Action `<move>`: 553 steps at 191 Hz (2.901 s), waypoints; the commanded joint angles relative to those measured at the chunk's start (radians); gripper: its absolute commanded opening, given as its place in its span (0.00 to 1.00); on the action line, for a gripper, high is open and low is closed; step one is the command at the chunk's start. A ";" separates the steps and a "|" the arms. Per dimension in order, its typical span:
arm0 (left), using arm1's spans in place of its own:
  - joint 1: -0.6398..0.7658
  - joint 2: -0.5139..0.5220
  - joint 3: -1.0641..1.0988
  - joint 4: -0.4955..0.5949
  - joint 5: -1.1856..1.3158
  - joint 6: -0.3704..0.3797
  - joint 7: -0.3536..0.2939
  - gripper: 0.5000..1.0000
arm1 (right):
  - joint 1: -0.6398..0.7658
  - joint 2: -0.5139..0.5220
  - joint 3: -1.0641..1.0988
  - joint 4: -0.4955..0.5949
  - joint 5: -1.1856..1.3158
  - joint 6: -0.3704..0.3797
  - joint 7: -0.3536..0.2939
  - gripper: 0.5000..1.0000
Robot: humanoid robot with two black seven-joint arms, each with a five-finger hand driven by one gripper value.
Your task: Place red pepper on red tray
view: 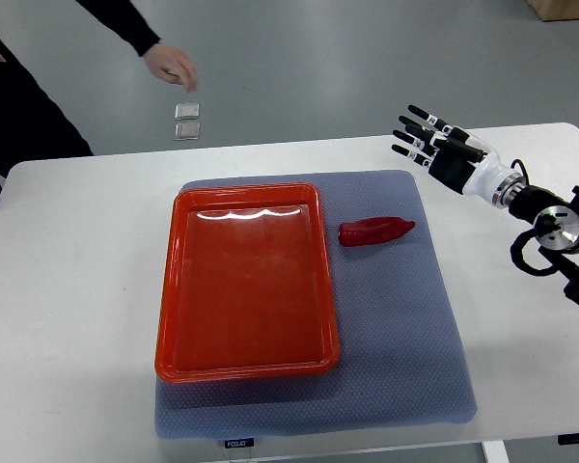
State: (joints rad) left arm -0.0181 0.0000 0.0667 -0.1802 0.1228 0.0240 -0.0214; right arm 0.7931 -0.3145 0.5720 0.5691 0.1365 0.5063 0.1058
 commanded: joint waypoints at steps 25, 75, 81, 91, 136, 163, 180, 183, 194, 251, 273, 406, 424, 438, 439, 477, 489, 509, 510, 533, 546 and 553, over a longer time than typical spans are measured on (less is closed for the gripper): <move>0.001 0.000 0.001 0.007 0.000 0.005 -0.006 1.00 | 0.002 -0.003 -0.001 0.000 -0.001 0.001 0.000 0.83; 0.001 0.000 0.001 0.008 0.000 0.004 -0.005 1.00 | 0.012 -0.003 0.006 0.000 -0.115 0.003 0.000 0.83; 0.001 0.000 0.001 0.010 0.000 0.004 -0.005 1.00 | 0.012 -0.003 0.006 0.000 -0.126 0.003 0.000 0.83; 0.001 0.000 0.002 0.010 0.000 0.004 -0.005 1.00 | 0.017 -0.001 0.006 0.000 -0.146 0.003 0.000 0.83; 0.001 0.000 0.001 0.008 0.000 0.004 -0.005 1.00 | 0.058 -0.001 0.002 0.002 -0.357 0.018 0.006 0.83; 0.001 0.000 0.001 0.008 0.000 0.004 -0.005 1.00 | 0.098 -0.020 0.002 0.002 -0.583 0.049 0.051 0.83; 0.000 0.000 0.001 0.008 0.000 0.004 -0.005 1.00 | 0.110 -0.031 0.002 0.002 -0.752 0.047 0.100 0.83; 0.001 0.000 0.001 0.008 0.000 0.004 -0.005 1.00 | 0.110 -0.031 0.002 0.003 -0.775 0.047 0.107 0.83; 0.001 0.000 0.001 0.008 0.000 0.004 -0.005 1.00 | 0.115 -0.031 0.002 0.015 -0.911 0.041 0.149 0.83; 0.000 0.000 0.001 0.008 0.000 0.004 -0.005 1.00 | 0.109 -0.052 -0.012 0.138 -1.448 -0.055 0.235 0.82; 0.000 0.000 0.001 0.008 0.000 0.004 -0.005 1.00 | 0.120 -0.044 -0.076 0.144 -1.491 -0.092 0.235 0.82; 0.000 0.000 0.001 0.008 0.000 0.004 -0.005 1.00 | 0.158 0.006 -0.308 0.103 -1.497 -0.253 0.212 0.54; 0.001 0.000 0.001 0.008 0.000 0.004 -0.005 1.00 | 0.158 0.014 -0.320 0.101 -1.499 -0.255 0.212 0.51; 0.001 0.000 0.001 0.008 0.000 0.004 -0.005 1.00 | 0.158 0.015 -0.322 0.098 -1.499 -0.253 0.210 0.37; 0.001 0.000 0.001 0.008 0.000 0.004 -0.005 1.00 | 0.158 0.015 -0.322 0.098 -1.499 -0.253 0.210 0.37; 0.000 0.000 0.001 0.008 0.000 0.004 -0.005 1.00 | 0.161 0.017 -0.334 0.095 -1.499 -0.253 0.212 0.01; 0.000 0.000 0.001 0.008 0.000 0.004 -0.005 1.00 | 0.161 0.015 -0.334 0.095 -1.499 -0.253 0.212 0.00; 0.001 0.000 0.001 0.008 0.000 0.004 -0.005 1.00 | 0.176 0.017 -0.334 0.095 -1.499 -0.253 0.213 0.00; 0.000 0.000 0.001 0.008 0.000 0.004 -0.003 1.00 | 0.178 0.015 -0.334 0.095 -1.499 -0.253 0.213 0.00; 0.001 0.000 0.001 0.008 0.000 0.004 -0.005 1.00 | 0.192 0.006 -0.325 0.095 -1.488 -0.253 0.218 0.00; 0.000 0.000 0.001 0.008 0.000 0.004 -0.005 1.00 | 0.210 0.006 -0.317 0.095 -1.477 -0.250 0.227 0.00; 0.001 0.000 0.001 0.008 0.000 0.004 -0.005 1.00 | 0.221 0.011 -0.316 0.097 -1.474 -0.249 0.236 0.00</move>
State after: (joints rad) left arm -0.0176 0.0000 0.0676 -0.1717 0.1227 0.0276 -0.0260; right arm 0.9886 -0.3077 0.2476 0.6641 -1.3513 0.2537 0.3262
